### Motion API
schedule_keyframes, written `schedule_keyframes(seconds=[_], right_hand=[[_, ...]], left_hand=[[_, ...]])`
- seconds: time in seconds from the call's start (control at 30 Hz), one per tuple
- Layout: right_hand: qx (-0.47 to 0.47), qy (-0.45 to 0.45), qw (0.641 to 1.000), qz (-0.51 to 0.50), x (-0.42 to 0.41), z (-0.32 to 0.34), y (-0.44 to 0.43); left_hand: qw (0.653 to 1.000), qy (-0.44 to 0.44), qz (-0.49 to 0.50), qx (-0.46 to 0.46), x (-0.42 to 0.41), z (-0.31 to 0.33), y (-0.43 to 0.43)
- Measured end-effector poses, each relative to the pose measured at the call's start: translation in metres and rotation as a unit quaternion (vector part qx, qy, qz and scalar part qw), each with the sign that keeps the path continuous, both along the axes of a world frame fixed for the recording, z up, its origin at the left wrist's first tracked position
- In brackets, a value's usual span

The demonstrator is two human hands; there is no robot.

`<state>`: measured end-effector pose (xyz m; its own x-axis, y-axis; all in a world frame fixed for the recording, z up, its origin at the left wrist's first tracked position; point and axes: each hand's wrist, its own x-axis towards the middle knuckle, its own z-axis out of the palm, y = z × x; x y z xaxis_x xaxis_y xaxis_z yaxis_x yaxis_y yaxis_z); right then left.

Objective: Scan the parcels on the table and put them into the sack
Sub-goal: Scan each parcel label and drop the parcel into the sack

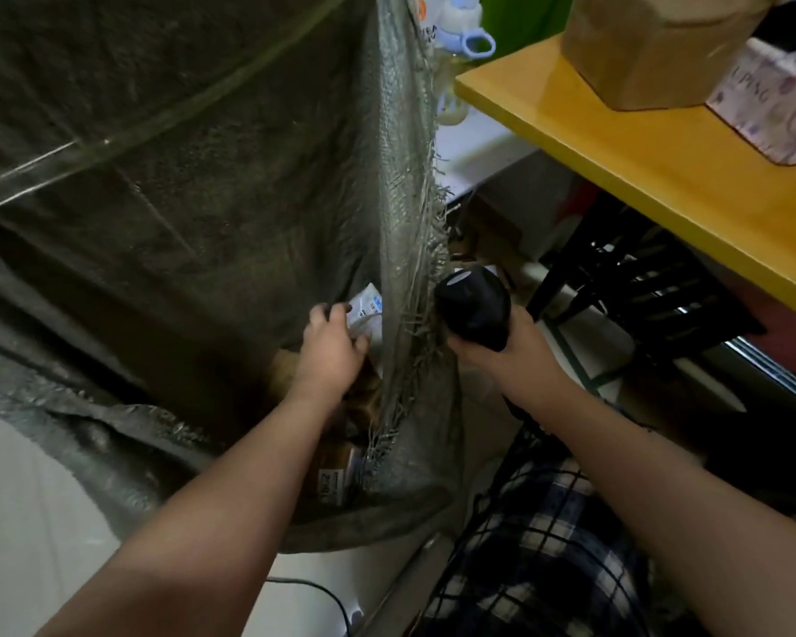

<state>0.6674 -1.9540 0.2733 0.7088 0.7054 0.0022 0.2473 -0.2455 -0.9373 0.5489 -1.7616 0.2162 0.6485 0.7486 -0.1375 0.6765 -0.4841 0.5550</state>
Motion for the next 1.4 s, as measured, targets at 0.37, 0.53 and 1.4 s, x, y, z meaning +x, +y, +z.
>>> schedule_keyframes(seconds=[0.37,0.53,1.4], right_hand=[[-0.008,-0.003,0.984,-0.176,0.015,0.058,-0.100],[0.040,-0.021,0.963,-0.267,0.031,0.117,-0.187],[0.272,-0.037,0.836,-0.475,0.180,0.272,-0.409]], left_hand=[[0.961,-0.144,-0.208,0.108,0.054,0.109,-0.109],[0.922,-0.197,-0.305,0.133,0.118,0.160,-0.184],[0.760,-0.206,-0.565,0.248,0.404,0.363,-0.466]])
